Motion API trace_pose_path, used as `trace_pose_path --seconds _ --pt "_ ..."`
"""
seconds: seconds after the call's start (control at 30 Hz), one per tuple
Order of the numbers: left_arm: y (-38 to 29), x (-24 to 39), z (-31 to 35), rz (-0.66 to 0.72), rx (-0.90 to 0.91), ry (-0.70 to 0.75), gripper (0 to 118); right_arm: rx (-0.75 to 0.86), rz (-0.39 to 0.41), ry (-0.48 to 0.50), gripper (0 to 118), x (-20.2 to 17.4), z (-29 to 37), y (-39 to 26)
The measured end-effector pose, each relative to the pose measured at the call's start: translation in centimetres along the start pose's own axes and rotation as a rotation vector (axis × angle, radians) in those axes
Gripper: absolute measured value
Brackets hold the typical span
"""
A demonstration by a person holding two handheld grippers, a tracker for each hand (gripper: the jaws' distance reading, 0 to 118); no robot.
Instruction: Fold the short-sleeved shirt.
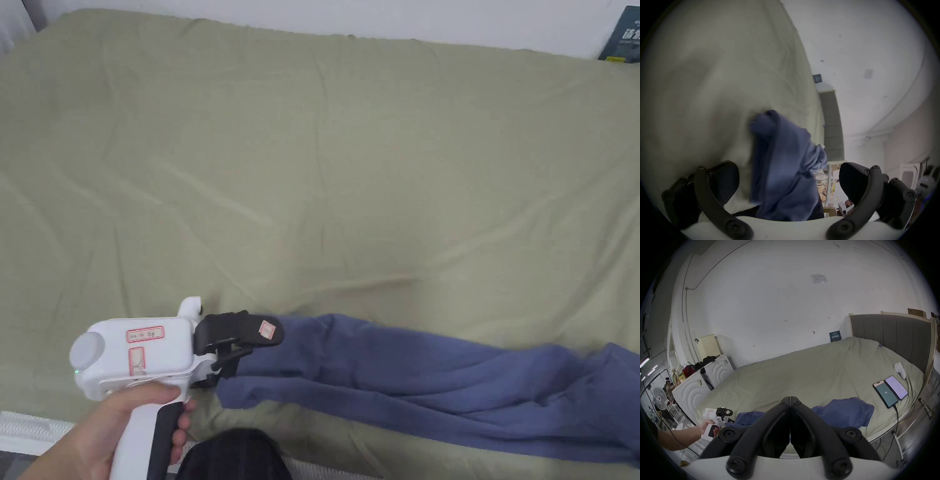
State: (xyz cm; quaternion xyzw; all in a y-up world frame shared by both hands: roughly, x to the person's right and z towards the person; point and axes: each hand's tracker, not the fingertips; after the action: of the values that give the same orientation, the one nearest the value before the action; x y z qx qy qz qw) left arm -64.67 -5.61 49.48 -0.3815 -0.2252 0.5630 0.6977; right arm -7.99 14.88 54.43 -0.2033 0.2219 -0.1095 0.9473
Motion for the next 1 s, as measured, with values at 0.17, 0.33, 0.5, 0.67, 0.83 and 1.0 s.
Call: trace_pose_path --seconds 0.17,0.33,0.5,0.67,0.83,1.0 --pt "0.1 -1.3 -3.9 -0.032 -0.036 0.390 8 -0.009 -0.020 0.000 0 0.2 -0.3 -0.1" --pt "0.0 2.5 -2.7 -0.073 0.030 0.353 7 -0.013 -0.019 0.008 0 -0.4 -0.6 0.2" --pt "1.2 4.8 0.7 -0.083 0.184 0.426 7 -0.001 -0.033 0.028 0 0.3 -0.5 0.3" --pt "3.4 6.2 5.8 -0.097 0.322 0.606 7 0.016 -0.024 0.040 0 0.1 -0.3 0.3" --pt "2.1 8.5 6.2 -0.183 0.312 0.681 7 0.019 -0.031 0.072 0 0.8 0.0 -0.4" --pt "-2.8 14.6 -1.3 -0.309 0.251 0.536 7 0.022 -0.049 0.088 0 1.6 -0.1 -0.9"
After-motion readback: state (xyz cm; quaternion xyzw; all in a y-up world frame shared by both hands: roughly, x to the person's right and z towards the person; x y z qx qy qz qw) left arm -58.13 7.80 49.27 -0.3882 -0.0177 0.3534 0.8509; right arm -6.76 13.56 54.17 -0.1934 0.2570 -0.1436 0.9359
